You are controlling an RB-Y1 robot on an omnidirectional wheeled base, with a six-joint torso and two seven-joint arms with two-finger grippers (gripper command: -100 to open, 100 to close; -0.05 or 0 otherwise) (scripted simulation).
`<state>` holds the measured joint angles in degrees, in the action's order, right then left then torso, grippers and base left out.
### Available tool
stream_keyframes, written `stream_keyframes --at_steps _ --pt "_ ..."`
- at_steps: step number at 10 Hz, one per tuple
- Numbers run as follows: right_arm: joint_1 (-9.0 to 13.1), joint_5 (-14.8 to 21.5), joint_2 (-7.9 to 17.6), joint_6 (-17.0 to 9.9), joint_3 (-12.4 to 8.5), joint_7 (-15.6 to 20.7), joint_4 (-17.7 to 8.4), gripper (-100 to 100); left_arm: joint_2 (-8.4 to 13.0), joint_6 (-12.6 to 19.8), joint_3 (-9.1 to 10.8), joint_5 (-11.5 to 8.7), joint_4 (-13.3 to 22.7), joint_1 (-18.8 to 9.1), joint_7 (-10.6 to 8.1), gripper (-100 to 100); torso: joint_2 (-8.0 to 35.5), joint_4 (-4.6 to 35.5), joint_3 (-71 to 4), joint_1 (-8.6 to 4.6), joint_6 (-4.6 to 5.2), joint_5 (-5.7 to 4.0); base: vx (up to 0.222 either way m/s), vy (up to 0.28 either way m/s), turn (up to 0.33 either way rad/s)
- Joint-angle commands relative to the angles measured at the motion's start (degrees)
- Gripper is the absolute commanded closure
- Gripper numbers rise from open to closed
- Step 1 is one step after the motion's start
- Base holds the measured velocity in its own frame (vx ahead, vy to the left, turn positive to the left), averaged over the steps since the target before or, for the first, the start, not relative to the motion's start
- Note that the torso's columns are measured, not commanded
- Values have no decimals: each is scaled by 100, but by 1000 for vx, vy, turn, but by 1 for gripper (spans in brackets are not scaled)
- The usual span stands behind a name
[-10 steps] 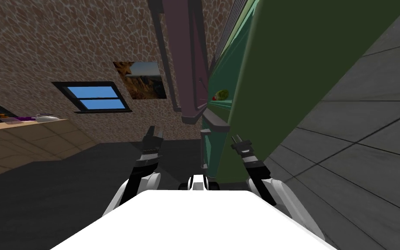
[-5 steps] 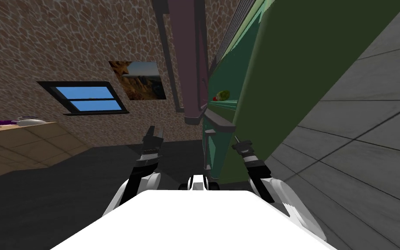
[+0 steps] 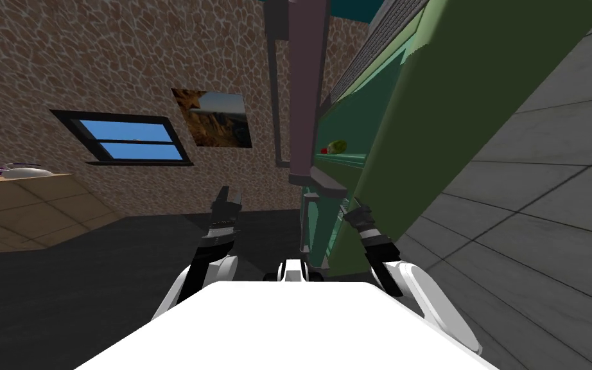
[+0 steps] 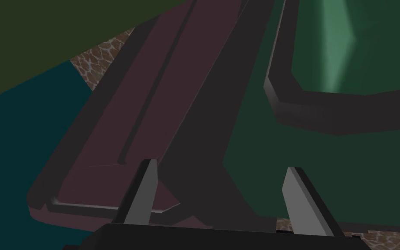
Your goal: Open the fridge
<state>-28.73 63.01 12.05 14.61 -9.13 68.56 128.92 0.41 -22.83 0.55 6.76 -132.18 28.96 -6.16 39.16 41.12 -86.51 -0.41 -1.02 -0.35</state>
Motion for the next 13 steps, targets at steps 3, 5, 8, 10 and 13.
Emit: stream_keyframes --at_steps 3,5,8,10,13 --pt "58 564 107 -155 -53 634 -114 -100 0 0 1 0 0 1 0 0 -27 -2 -19 16 -21 5 37 125 -74" --pt "71 833 202 -215 -86 926 -119 -100 1 0 1 0 0 0 0 0 -19 5 -16 24 -24 12 10 93 -43" --pt "82 1112 346 -274 -121 1229 -113 -100 0 0 1 0 0 0 0 0 -24 5 -20 41 -30 19 24 118 -49" --pt "9 1135 350 -245 -151 1272 -60 -100 1 0 1 0 0 0 0 0 -29 5 -24 22 -36 13 -27 56 -66" --pt "348 1194 947 -787 263 699 -527 -100 2 1 0 0 1 -3 0 0 102 29 68 9 20 1 -188 15 247"
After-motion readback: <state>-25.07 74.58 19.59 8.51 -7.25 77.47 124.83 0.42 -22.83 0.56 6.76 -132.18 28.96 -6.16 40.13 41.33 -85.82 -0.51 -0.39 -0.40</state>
